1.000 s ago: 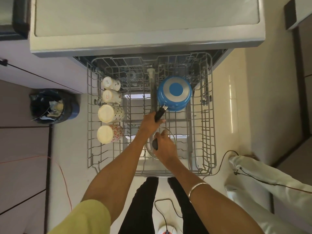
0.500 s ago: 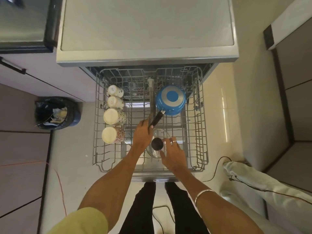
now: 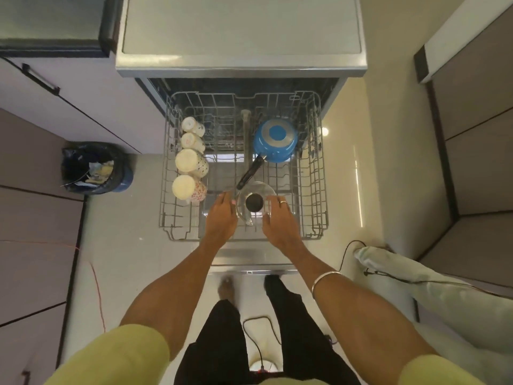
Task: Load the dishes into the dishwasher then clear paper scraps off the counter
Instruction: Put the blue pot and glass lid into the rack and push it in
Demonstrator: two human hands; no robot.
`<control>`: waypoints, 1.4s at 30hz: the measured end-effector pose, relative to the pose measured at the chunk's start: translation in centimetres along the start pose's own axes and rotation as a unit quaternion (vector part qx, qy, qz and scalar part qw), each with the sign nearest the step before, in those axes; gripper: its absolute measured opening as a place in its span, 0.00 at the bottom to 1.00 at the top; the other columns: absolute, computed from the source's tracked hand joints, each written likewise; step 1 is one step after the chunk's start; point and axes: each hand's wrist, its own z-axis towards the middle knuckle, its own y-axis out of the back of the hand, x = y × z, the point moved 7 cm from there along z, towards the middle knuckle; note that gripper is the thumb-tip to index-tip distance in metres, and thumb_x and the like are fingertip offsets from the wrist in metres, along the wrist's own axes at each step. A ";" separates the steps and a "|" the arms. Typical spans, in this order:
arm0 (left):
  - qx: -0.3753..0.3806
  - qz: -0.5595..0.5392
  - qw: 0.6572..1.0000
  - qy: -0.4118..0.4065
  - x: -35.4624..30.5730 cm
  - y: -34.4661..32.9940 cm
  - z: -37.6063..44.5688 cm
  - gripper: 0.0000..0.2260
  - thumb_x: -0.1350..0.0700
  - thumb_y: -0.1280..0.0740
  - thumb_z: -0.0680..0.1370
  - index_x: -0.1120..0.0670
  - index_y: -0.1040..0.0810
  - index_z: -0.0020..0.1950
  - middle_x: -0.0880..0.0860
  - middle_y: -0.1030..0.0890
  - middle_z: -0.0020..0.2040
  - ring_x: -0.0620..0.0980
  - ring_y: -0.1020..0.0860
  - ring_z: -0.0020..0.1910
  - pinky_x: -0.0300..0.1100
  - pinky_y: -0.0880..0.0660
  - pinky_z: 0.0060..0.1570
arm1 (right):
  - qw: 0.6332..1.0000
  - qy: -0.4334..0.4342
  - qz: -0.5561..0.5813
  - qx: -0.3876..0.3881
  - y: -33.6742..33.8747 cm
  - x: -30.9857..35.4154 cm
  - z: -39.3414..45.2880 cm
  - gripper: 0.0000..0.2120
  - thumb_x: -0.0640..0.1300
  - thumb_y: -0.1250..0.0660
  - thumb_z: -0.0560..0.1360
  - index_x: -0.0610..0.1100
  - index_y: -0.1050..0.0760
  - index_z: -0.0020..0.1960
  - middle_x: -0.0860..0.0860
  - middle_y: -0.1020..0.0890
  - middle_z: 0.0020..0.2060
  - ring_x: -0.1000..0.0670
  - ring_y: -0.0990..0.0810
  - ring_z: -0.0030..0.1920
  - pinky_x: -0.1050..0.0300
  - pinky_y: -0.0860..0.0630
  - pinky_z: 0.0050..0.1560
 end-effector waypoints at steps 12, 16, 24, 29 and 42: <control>0.098 0.067 0.992 -0.039 5.8 -0.3 -6.6 0.18 0.55 0.49 0.85 0.60 0.32 0.72 0.61 0.30 0.72 0.63 0.30 0.68 0.57 0.30 0.66 | 0.997 -0.051 -0.042 0.037 -4.8 1.2 -7.5 0.31 0.31 0.42 0.77 0.42 0.44 0.78 0.47 0.39 0.77 0.45 0.36 0.75 0.50 0.32 0.69; 0.108 0.073 0.991 0.001 9.7 -0.2 -8.3 0.17 0.57 0.47 0.84 0.59 0.29 0.70 0.61 0.23 0.64 0.61 0.24 0.62 0.56 0.26 0.62 | 0.996 -0.062 -0.044 0.052 -6.0 0.8 -8.8 0.31 0.30 0.42 0.76 0.40 0.43 0.78 0.45 0.40 0.77 0.44 0.38 0.76 0.50 0.32 0.71; 0.088 0.136 0.985 -0.053 9.2 -2.7 -8.2 0.15 0.57 0.48 0.85 0.58 0.25 0.66 0.58 0.22 0.63 0.58 0.28 0.65 0.53 0.38 0.71 | 0.996 -0.043 -0.075 0.012 -8.2 0.1 -8.4 0.20 0.33 0.39 0.79 0.41 0.32 0.71 0.44 0.26 0.67 0.43 0.26 0.66 0.54 0.26 0.61; 0.027 0.103 0.991 -0.079 9.3 -6.0 -7.9 0.15 0.54 0.43 0.84 0.53 0.24 0.68 0.54 0.24 0.67 0.60 0.33 0.71 0.57 0.45 0.75 | 0.992 -0.049 -0.065 -0.099 -9.4 -0.7 -8.6 0.12 0.38 0.37 0.80 0.42 0.22 0.62 0.45 0.19 0.56 0.45 0.24 0.60 0.53 0.27 0.63; -0.116 0.128 0.985 -0.029 9.4 -6.9 -7.9 0.11 0.62 0.29 0.76 0.46 0.20 0.52 0.48 0.23 0.52 0.52 0.29 0.51 0.46 0.33 0.58 | 0.987 0.003 -0.048 -0.152 -11.0 -2.8 -6.8 0.14 0.34 0.31 0.76 0.46 0.20 0.59 0.49 0.21 0.61 0.47 0.28 0.65 0.56 0.31 0.66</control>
